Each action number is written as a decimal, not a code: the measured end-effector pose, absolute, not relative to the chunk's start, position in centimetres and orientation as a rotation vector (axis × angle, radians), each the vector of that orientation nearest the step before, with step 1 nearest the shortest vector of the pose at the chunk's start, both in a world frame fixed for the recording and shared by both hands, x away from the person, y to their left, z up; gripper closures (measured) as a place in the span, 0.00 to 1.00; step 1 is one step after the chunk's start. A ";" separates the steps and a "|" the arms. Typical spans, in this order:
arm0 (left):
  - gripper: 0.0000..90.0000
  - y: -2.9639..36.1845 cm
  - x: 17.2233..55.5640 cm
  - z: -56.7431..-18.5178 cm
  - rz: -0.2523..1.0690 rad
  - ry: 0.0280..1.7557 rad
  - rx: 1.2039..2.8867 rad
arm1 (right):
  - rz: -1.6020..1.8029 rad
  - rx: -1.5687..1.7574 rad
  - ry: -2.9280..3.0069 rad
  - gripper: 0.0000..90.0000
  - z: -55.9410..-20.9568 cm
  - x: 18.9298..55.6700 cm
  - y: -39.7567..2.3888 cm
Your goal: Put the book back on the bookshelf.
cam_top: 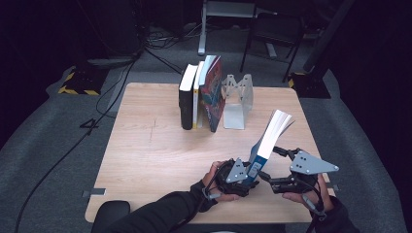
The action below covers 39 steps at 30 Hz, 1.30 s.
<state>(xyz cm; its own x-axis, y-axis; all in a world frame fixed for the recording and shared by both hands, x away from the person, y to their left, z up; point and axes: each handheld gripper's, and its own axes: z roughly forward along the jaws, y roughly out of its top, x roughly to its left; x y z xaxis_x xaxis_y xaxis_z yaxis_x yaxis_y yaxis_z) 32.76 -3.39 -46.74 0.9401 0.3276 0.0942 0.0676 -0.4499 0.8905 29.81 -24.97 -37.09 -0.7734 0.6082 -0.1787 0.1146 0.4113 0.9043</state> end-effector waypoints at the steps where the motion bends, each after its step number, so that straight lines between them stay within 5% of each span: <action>1: 0.37 -3.3 32.5 -46.7 0.306 0.273 2.029 | 1.338 0.639 2.168 0.15 -37.1 29.6 -24.8; 12: 0.47 -5.4 31.0 -47.0 0.251 0.120 2.051 | 1.243 0.802 2.039 0.15 -37.4 29.2 -23.5; 15: 0.46 -6.3 31.1 -47.0 0.242 0.127 2.042 | 1.205 0.832 1.998 0.28 -37.7 29.2 -23.4; 17: 0.48 -5.9 31.5 -47.0 0.231 0.142 2.047 | 1.179 0.862 1.932 0.59 -37.9 29.2 -23.8; 19: 0.46 -5.4 32.0 -47.1 0.232 0.163 2.057 | 1.240 0.887 1.953 0.64 -37.9 29.4 -24.4; 39: 0.27 4.6 34.8 -48.3 0.275 0.319 2.328 | 1.303 0.871 1.988 0.66 -37.9 30.5 -26.8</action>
<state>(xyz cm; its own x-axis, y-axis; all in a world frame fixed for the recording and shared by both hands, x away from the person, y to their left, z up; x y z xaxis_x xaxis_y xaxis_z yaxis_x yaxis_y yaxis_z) 34.76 4.63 -48.32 0.9457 0.3087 0.1019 0.1456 -0.6826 0.7162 30.49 -26.83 -37.88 -0.6040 0.7867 -0.1279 0.1966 0.3026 0.9326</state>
